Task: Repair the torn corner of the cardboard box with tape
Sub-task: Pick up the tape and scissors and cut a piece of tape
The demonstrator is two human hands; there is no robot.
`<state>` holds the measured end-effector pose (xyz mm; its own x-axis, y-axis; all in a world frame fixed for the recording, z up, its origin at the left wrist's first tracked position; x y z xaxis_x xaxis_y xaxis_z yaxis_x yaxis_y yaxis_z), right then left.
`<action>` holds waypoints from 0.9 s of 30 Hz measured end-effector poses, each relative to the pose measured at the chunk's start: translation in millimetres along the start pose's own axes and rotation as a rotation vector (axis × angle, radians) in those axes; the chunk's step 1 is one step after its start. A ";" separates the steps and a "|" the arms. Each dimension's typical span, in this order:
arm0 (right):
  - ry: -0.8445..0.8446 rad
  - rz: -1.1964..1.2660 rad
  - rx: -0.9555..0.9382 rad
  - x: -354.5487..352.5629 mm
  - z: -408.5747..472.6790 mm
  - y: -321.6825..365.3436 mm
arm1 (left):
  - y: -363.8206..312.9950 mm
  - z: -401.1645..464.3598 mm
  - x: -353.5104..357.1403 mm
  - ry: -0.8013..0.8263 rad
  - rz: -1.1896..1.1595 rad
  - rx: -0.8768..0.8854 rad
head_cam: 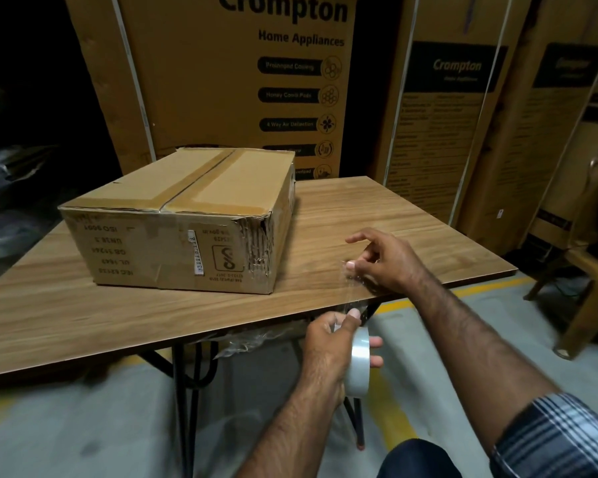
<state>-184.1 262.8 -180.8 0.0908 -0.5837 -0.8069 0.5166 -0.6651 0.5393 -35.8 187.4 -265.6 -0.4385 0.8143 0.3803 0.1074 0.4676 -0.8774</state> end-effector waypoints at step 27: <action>0.248 -0.774 0.160 -42.6 2.8 -38.8 | 7.5 2.2 -7.9 0.052 0.057 -0.026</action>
<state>-210.3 312.2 -166.7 -0.0460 0.1737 -0.9837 0.3840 -0.9060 -0.1779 -33.5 183.7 -275.8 -0.3837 0.8565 0.3453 0.1542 0.4281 -0.8905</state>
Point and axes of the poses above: each hand's wrist, its own z-axis towards the middle knuckle, its own x-axis out of the palm, y = z × x, the point moved 4 cm from there along z, towards the middle knuckle, and after that the axes turned 9 degrees about -z, right-handed, at the moved point
